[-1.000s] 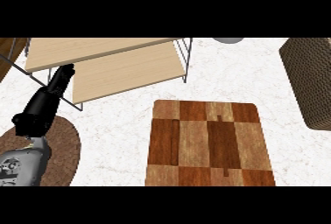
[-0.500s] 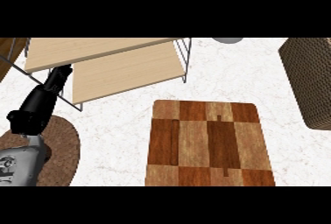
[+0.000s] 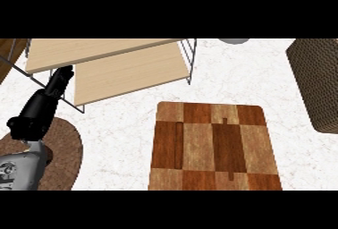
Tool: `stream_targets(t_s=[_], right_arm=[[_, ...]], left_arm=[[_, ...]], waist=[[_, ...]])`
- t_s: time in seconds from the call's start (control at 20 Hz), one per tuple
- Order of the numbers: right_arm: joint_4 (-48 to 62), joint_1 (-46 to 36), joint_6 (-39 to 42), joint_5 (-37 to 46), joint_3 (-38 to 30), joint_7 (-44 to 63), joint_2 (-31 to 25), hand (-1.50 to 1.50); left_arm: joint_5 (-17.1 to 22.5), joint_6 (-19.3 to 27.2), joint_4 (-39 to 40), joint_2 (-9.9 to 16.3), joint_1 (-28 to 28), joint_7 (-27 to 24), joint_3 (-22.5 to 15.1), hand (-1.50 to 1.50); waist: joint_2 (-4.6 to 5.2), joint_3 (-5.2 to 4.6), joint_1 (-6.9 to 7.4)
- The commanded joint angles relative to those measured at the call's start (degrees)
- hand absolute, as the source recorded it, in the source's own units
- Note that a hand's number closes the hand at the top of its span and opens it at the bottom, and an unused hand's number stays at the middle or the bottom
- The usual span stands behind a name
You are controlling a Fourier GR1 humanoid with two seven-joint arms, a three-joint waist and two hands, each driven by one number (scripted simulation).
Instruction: Pick the lemon from the cutting board and place it in the basket
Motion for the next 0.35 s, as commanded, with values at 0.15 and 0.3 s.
stream_targets(t_s=[0.15,0.3], right_arm=[[3.53,4.57,-7.35,-7.21,-8.83,2.34,-6.68,-1.5],[4.88,8.13,-7.28,-9.23,-11.23,1.89,-10.42,-1.5]], left_arm=[[0.47,-0.72,-0.79,0.35,-0.57,0.62,0.02,0.0],[0.93,-0.96,-0.63,0.68,0.66,-1.21,0.71,0.0]], waist=[[0.42,0.25,0.19],[0.67,0.36,0.08]])
